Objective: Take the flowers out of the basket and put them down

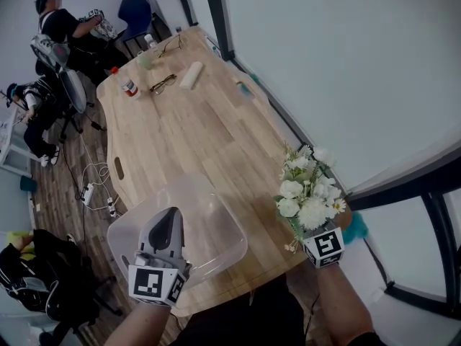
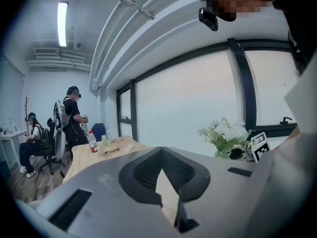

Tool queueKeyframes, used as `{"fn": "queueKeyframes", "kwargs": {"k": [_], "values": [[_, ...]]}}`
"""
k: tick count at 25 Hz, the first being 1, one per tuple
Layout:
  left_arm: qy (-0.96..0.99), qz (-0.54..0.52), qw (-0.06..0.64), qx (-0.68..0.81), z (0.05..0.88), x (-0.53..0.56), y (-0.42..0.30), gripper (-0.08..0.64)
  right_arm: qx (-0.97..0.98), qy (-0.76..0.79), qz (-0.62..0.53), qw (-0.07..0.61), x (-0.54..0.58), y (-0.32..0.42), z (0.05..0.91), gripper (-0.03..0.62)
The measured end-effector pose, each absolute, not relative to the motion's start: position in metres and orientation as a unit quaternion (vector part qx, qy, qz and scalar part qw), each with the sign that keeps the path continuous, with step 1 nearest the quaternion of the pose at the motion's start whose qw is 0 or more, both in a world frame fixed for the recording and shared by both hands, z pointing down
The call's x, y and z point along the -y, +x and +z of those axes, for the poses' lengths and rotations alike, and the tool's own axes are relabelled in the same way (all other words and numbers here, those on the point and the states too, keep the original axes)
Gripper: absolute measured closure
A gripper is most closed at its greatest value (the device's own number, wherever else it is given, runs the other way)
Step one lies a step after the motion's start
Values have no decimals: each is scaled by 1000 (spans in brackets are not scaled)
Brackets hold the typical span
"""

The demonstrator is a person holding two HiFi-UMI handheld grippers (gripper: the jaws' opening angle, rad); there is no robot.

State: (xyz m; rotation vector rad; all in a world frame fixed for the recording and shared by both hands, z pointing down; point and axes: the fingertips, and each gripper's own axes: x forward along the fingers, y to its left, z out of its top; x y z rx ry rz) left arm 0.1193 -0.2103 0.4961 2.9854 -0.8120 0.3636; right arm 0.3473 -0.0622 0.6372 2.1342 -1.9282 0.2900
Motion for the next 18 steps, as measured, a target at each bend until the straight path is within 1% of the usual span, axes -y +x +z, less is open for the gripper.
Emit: {"fn": "queueKeyframes", "kwargs": {"k": [4, 9, 13, 18], "values": [[955, 109, 14, 276, 487, 212, 102, 555, 658, 736, 114, 113, 49, 345, 641, 238], [951, 98, 15, 293, 476, 213, 77, 555, 635, 755, 124, 108, 32, 336, 640, 238], [948, 96, 24, 302, 473, 213, 55, 555, 603, 783, 120, 101, 16, 336, 624, 238], [951, 94, 14, 295, 468, 210, 43, 555, 600, 787, 103, 97, 4, 336, 595, 239]]}}
